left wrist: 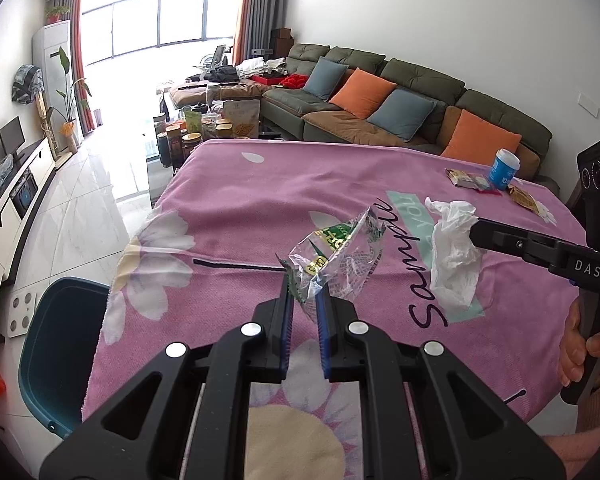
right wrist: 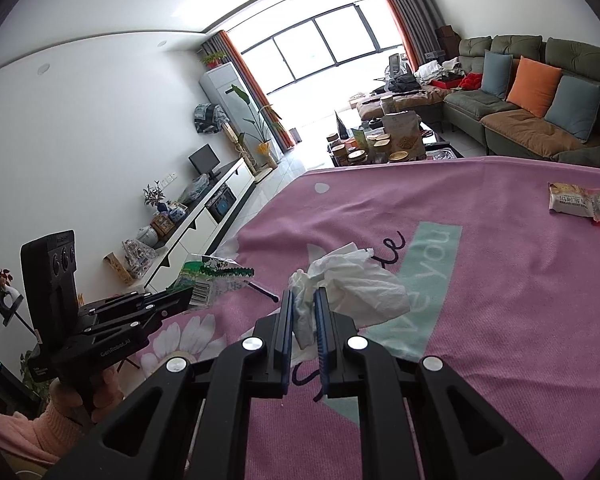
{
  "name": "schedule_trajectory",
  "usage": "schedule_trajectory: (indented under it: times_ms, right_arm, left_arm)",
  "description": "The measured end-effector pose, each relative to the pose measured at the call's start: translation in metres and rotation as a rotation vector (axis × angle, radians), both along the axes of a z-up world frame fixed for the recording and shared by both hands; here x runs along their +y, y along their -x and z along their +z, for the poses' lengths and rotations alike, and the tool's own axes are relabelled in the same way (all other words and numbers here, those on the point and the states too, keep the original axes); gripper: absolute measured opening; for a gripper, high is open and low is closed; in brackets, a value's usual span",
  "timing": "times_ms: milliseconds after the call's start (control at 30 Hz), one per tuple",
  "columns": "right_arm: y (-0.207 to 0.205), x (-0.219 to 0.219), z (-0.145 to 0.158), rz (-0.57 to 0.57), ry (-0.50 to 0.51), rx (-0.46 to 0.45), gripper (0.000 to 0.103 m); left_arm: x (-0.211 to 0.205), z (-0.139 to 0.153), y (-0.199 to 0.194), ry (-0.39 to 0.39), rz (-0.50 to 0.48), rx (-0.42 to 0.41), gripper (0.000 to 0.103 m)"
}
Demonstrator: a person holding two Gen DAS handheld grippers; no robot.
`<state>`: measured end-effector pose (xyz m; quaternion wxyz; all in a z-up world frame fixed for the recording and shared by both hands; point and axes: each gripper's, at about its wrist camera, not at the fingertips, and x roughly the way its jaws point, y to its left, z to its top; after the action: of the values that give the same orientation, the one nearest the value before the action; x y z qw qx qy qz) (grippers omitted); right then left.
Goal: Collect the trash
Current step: 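Lift the wrapper and tissue and carry both over the teal bin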
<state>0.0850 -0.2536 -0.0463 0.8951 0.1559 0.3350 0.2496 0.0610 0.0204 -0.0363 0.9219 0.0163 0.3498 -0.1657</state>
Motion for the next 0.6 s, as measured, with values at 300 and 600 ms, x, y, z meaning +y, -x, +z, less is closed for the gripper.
schedule_trajectory:
  times_ms: [300, 600]
  right_arm:
    - [-0.007, 0.021, -0.001, 0.055, -0.006, 0.001, 0.01]
    - [-0.011, 0.04, -0.001, 0.101, -0.012, -0.003, 0.01]
  left_arm:
    - [0.02, 0.0, 0.011, 0.002, 0.039, 0.0, 0.011]
    - [0.036, 0.001, 0.02, -0.007, 0.077, -0.004, 0.011]
